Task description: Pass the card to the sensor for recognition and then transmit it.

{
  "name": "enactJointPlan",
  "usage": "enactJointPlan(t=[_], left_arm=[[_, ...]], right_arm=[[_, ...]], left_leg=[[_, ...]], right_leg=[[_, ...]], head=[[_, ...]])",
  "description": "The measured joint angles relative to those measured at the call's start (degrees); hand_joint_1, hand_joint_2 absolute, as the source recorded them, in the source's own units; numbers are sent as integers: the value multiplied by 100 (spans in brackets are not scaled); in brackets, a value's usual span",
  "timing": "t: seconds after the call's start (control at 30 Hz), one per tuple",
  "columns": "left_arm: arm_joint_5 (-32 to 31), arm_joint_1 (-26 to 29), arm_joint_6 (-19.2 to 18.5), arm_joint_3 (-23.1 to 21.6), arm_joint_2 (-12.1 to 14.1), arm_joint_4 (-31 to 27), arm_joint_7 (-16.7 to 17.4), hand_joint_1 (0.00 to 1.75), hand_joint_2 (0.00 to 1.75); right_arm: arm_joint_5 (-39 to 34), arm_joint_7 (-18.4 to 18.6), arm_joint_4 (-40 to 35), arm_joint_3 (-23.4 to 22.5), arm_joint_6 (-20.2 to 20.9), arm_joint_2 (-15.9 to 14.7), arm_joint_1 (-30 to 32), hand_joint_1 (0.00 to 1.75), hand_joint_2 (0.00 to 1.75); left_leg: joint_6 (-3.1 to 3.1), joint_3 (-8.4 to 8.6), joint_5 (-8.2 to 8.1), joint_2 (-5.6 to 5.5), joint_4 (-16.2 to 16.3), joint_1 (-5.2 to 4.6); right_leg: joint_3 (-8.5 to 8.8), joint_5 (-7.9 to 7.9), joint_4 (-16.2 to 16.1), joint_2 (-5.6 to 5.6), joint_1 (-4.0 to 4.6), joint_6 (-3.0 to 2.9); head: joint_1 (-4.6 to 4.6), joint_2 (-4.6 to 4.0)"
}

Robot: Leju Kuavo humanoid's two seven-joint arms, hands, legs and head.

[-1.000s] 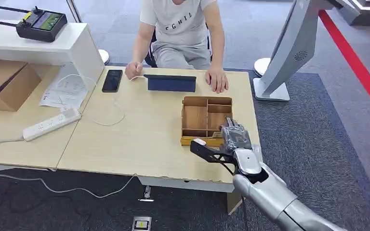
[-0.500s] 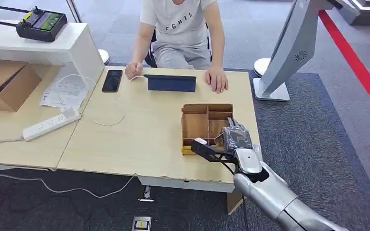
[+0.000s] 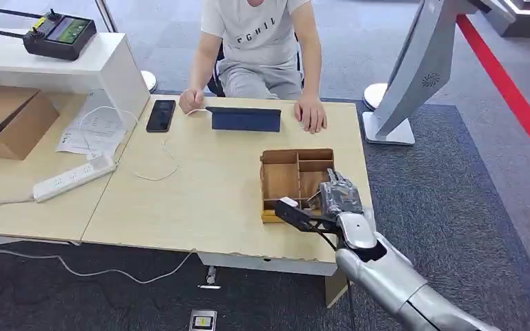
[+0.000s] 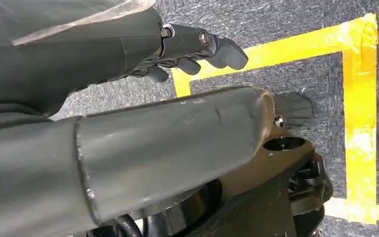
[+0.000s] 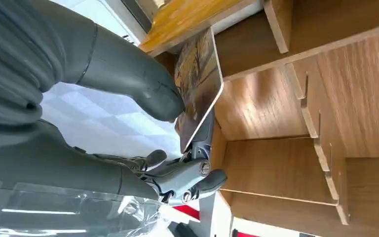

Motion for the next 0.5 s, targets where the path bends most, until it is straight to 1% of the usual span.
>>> enactJointPlan(t=[0.27,0.5], left_arm=[[-2,3,4,0,0,0,2,0,0],[20,18,96,0,0,0,2,0,0]], right_arm=[[-15,-52,-9,-2,-151,-11,12,175,175],[13,-48,-44,0,-229,-11,11,175,175]], left_leg=[[0,0,0,0,0,0],[0,-1,0,0,0,0]], right_leg=[[0,0,0,0,0,0],[0,0,0,0,0,0]], head=[[0,0],[0,0]])
